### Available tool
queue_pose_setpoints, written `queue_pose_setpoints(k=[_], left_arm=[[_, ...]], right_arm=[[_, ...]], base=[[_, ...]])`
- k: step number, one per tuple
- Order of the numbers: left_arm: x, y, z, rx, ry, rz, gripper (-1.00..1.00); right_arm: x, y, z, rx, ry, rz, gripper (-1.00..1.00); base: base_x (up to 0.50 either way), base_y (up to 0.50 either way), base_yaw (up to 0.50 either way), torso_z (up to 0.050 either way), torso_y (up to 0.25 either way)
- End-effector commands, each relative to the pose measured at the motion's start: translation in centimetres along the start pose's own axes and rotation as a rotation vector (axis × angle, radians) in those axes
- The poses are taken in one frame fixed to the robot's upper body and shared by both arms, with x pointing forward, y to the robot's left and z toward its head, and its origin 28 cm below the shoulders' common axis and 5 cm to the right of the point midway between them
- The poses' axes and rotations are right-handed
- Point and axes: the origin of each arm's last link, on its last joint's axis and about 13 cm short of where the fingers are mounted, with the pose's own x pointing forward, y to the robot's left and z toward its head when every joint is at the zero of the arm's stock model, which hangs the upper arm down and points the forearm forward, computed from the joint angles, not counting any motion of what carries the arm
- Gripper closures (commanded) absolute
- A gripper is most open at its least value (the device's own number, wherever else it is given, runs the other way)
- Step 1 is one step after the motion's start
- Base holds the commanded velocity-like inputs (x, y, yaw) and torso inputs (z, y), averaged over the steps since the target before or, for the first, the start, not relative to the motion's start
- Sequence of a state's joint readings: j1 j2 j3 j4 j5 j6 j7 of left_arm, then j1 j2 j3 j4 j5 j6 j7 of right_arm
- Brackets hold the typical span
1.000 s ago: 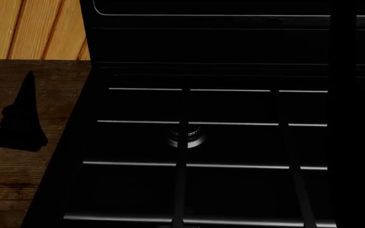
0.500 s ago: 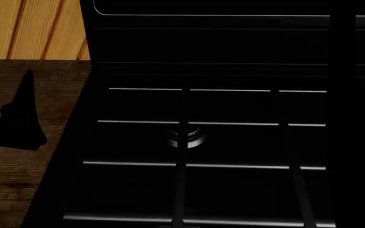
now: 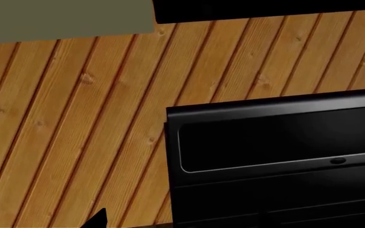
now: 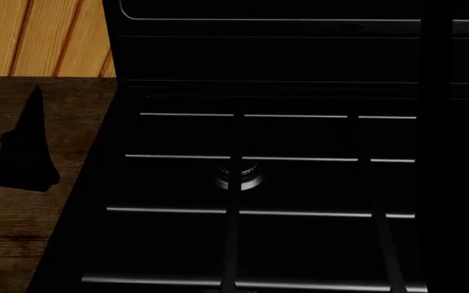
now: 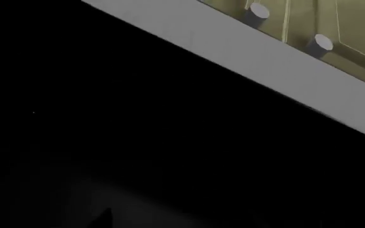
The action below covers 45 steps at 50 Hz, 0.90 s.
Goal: Pick the potato from the counter and place it in the microwave.
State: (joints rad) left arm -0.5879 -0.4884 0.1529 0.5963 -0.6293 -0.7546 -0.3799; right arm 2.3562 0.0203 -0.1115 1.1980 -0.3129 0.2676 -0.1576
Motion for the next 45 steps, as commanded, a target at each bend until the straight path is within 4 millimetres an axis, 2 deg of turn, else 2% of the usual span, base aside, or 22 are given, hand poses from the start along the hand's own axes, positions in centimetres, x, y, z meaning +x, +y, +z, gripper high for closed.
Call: queue_pose_setpoints(k=[1, 20, 45], left_arm=[[0.1, 0.0, 0.2, -0.013, -0.015, 0.001, -1.0], [0.0, 0.0, 0.3, -0.013, -0.02, 0.001, -1.0], [0.0, 0.1, 0.7, -0.012, -0.031, 0.0, -1.0]], right_arm=[[0.2, 0.4, 1.2, 0.017, -0.115, 0.018, -1.0], [0.1, 0.2, 3.9, 0.008, -0.351, 0.034, -1.0], [-0.8, -0.3, 6.6, 0.007, -0.47, 0.015, -1.0]], base=[[0.0, 0.0, 0.0, 0.0, 0.0], [0.0, 0.0, 0.0, 0.0, 0.0], [0.0, 0.0, 0.0, 0.0, 0.0]])
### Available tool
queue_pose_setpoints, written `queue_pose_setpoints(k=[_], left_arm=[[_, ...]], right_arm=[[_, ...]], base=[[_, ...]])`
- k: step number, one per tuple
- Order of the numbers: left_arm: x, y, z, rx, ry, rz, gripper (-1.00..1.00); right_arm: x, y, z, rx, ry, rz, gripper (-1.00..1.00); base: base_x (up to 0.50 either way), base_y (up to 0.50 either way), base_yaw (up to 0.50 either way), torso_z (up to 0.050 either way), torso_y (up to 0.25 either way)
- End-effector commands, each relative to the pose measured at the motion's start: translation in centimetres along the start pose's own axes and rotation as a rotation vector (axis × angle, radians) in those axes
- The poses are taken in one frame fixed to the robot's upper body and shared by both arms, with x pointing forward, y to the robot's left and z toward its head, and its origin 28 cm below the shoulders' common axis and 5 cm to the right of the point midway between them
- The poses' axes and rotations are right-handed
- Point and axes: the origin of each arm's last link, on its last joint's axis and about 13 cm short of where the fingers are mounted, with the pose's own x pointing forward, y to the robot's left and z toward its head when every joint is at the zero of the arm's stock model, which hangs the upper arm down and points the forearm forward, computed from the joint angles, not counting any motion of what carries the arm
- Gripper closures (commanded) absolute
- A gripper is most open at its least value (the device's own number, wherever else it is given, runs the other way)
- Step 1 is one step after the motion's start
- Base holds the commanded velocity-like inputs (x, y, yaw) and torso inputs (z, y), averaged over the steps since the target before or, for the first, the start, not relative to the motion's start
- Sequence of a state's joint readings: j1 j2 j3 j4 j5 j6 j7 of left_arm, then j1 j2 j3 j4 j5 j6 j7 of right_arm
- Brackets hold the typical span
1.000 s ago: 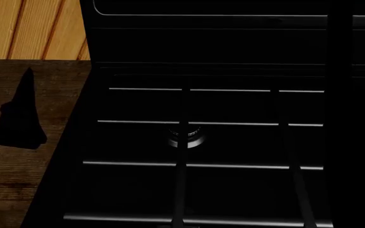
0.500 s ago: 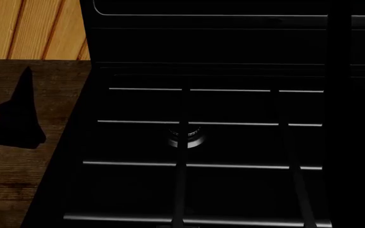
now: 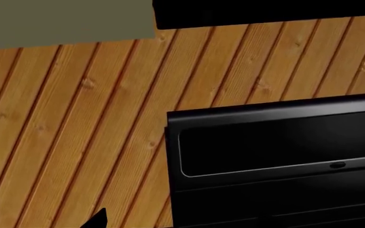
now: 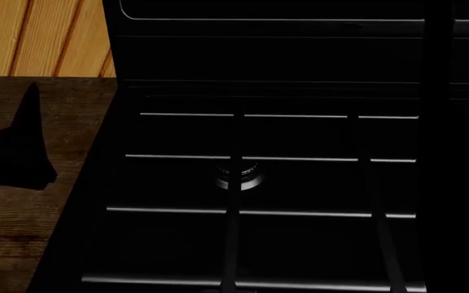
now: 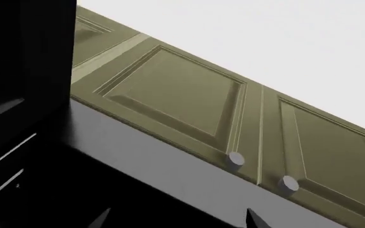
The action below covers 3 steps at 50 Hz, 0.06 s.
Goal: Pick the potato from the counter and place it in the microwave.
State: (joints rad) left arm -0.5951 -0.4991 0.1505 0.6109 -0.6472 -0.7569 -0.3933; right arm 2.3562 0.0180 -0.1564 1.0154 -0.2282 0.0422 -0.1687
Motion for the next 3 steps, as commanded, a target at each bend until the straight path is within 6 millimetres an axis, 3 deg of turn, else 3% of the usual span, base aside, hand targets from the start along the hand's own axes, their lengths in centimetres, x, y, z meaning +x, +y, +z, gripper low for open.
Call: queue_pose_setpoints(k=[1, 3], left_arm=[[0.09, 0.02, 0.31, -0.014, -0.018, 0.0, -1.0], [0.12, 0.05, 0.3, -0.014, -0.018, 0.001, -1.0]], right_arm=[[0.18, 0.08, 1.45, 0.03, -0.065, 0.017, -1.0], [0.18, -0.03, 1.62, 0.032, -0.072, 0.013, -1.0]], base=[[0.0, 0.0, 0.0, 0.0, 0.0], [0.0, 0.0, 0.0, 0.0, 0.0]])
